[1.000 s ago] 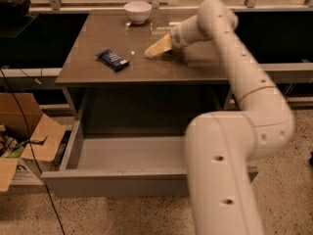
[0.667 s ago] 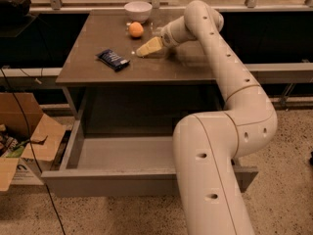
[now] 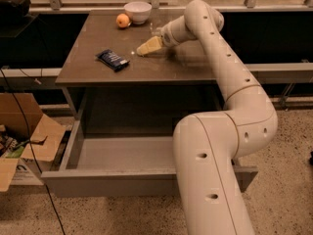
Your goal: Place orange into top drawer
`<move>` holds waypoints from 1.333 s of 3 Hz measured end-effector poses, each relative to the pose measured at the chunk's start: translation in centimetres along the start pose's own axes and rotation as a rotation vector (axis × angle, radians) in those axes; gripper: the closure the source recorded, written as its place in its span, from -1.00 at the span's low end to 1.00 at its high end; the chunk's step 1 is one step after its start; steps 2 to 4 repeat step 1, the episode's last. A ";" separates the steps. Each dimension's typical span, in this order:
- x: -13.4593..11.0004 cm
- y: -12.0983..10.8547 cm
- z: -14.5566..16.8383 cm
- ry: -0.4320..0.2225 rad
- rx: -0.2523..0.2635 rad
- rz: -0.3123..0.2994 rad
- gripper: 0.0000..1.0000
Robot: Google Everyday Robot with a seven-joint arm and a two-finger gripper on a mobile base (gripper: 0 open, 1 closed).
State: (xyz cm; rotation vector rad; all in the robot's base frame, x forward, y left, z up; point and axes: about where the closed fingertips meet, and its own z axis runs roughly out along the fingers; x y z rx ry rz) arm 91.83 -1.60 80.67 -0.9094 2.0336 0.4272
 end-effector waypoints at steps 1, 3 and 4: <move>0.0 0.0 0.0 0.000 0.000 0.000 -1.00; 0.0 0.0 0.0 0.000 0.000 0.000 -1.00; 0.0 0.0 0.0 0.000 0.000 0.000 -1.00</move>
Offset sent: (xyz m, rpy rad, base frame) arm 0.0000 0.0000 0.0000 0.0000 0.0000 0.0000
